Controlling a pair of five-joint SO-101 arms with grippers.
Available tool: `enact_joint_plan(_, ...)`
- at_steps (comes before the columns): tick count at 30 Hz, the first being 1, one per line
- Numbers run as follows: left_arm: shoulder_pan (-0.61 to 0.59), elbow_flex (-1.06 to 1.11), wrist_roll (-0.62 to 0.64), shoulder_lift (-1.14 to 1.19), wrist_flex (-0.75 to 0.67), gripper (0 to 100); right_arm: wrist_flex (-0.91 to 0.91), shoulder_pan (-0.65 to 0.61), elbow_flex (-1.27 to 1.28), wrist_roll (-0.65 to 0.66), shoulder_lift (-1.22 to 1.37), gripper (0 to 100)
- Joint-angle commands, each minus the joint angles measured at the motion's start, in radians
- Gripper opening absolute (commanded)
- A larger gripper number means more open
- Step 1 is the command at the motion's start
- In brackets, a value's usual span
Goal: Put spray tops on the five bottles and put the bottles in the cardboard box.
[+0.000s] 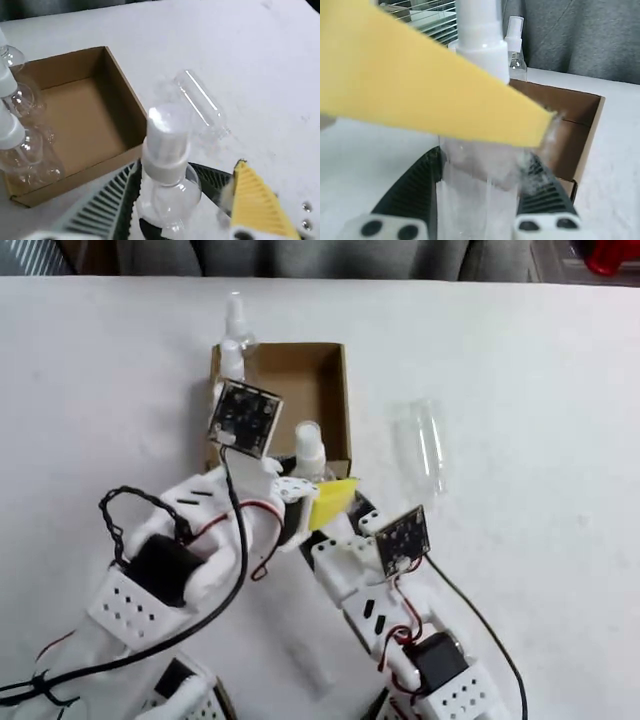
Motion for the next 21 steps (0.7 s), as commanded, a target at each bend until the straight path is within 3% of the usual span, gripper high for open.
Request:
enact_joint_plan(1, 0.008, -0.032, 0.005, -0.010, 0.003, 28, -0.002, 0.013, 0.009, 0.000, -0.015, 1.5)
enact_joint_plan(11, 0.008, -0.031, 0.002, -0.039, 0.069, 28, -0.001, 0.013, 0.009, 0.000, -0.015, 1.5)
enact_joint_plan(21, 0.008, 0.104, -0.048, -0.366, 0.135, 28, -0.001, 0.013, 0.009, 0.000, -0.013, 1.5)
